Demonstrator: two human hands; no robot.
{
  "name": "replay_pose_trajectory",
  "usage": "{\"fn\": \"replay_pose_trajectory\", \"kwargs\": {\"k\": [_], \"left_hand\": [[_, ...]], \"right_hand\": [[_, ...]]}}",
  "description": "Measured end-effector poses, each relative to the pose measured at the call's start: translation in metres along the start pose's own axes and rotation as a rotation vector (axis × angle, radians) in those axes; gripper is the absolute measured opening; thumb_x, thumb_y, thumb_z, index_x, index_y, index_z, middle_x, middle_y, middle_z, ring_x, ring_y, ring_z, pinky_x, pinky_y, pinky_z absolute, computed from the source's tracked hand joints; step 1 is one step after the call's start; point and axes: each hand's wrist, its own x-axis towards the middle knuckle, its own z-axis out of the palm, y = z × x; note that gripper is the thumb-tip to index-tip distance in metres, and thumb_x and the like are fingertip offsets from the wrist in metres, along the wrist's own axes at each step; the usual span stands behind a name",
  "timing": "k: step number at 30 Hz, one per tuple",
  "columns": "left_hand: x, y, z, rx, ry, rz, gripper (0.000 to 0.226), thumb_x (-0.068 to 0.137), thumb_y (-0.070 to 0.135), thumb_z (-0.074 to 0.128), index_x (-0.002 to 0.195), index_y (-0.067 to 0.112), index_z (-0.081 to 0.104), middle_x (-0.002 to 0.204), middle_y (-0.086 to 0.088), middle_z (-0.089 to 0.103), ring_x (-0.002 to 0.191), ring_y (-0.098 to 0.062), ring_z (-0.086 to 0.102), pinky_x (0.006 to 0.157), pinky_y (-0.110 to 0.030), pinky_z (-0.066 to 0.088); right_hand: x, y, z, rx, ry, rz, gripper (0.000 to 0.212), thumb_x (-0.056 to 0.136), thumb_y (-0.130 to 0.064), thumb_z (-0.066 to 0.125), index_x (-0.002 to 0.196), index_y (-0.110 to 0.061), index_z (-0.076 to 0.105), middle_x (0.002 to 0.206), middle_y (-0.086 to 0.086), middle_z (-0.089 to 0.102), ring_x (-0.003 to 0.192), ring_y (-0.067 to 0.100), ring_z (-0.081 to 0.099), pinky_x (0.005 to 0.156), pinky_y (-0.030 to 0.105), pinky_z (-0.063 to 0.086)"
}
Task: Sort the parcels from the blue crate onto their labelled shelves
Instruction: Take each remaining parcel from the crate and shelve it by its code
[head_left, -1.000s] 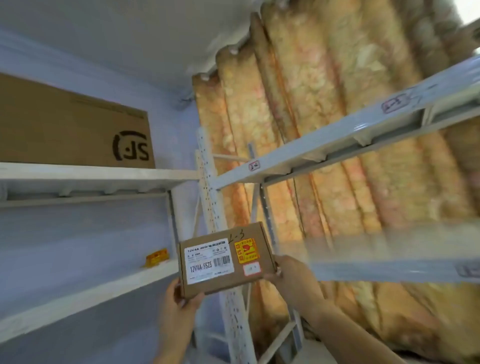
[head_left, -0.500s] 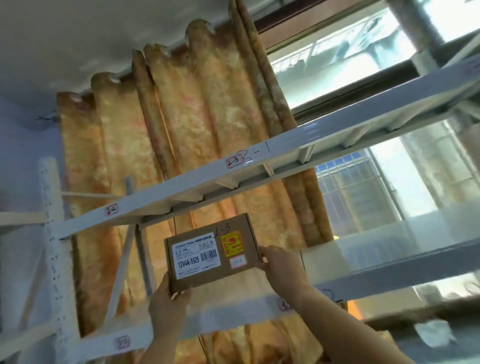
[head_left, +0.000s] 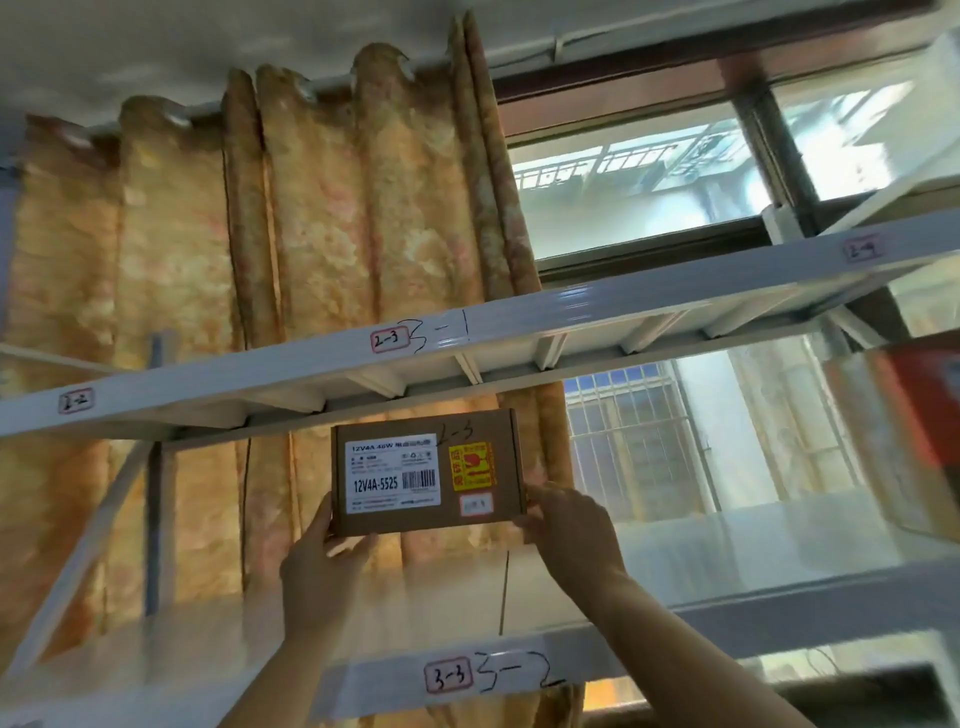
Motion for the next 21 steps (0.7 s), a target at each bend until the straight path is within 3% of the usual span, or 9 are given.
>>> {"fn": "replay_pose_trajectory", "kwargs": {"k": [3, 7, 10, 15, 17, 21], "left_hand": [[0.006, 0.012, 0.000, -0.026, 0.038, 0.071, 0.055, 0.080, 0.013, 0.071, 0.130, 0.025, 0.053, 0.112, 0.001, 0.068, 0.103, -0.018, 0.063, 0.089, -0.023, 0.045], [0.014, 0.030, -0.014, -0.055, 0.099, 0.203, 0.054, 0.081, 0.020, 0.070, 0.126, 0.041, 0.048, 0.121, 0.001, 0.064, 0.111, -0.017, 0.059, 0.101, -0.038, 0.045], [0.028, 0.043, -0.026, -0.068, 0.120, 0.266, 0.053, 0.083, 0.019, 0.068, 0.131, 0.029, 0.049, 0.121, -0.003, 0.062, 0.111, -0.019, 0.059, 0.098, -0.042, 0.049], [0.070, 0.077, -0.036, -0.082, 0.125, 0.335, 0.058, 0.087, 0.021, 0.062, 0.140, 0.022, 0.038, 0.127, -0.006, 0.053, 0.111, -0.011, 0.055, 0.100, -0.029, 0.046], [0.091, 0.090, -0.041, -0.031, 0.147, 0.330, 0.059, 0.090, 0.022, 0.058, 0.143, 0.016, 0.033, 0.131, -0.008, 0.046, 0.110, -0.007, 0.050, 0.097, -0.016, 0.039], [0.137, 0.117, -0.052, -0.027, 0.053, 0.337, 0.059, 0.094, 0.016, 0.050, 0.147, 0.014, 0.025, 0.137, -0.008, 0.047, 0.124, -0.022, 0.048, 0.108, -0.036, 0.038]], "right_hand": [[0.005, -0.004, -0.010, 0.001, 0.088, -0.052, 0.028, 0.094, -0.027, 0.058, 0.121, -0.028, 0.062, 0.115, -0.006, 0.069, 0.099, 0.011, 0.069, 0.091, 0.026, 0.053], [0.009, -0.019, -0.021, 0.049, 0.223, -0.101, 0.037, 0.093, -0.021, 0.058, 0.130, -0.025, 0.056, 0.119, -0.005, 0.068, 0.099, 0.017, 0.069, 0.087, 0.033, 0.056], [0.020, -0.033, -0.030, 0.061, 0.317, -0.145, 0.036, 0.091, -0.023, 0.060, 0.127, -0.019, 0.057, 0.118, -0.001, 0.067, 0.096, 0.020, 0.069, 0.080, 0.032, 0.056], [0.064, -0.056, -0.048, 0.123, 0.389, -0.152, 0.027, 0.095, -0.020, 0.055, 0.122, -0.020, 0.059, 0.115, 0.000, 0.066, 0.099, 0.018, 0.065, 0.075, 0.015, 0.042], [0.084, -0.066, -0.057, 0.082, 0.402, -0.180, 0.025, 0.094, -0.018, 0.056, 0.119, -0.020, 0.061, 0.111, 0.001, 0.069, 0.097, 0.018, 0.067, 0.080, 0.023, 0.049], [0.129, -0.080, -0.078, 0.096, 0.395, -0.210, 0.021, 0.090, -0.014, 0.062, 0.110, -0.019, 0.067, 0.102, 0.001, 0.072, 0.089, 0.017, 0.068, 0.077, 0.027, 0.052]]}}
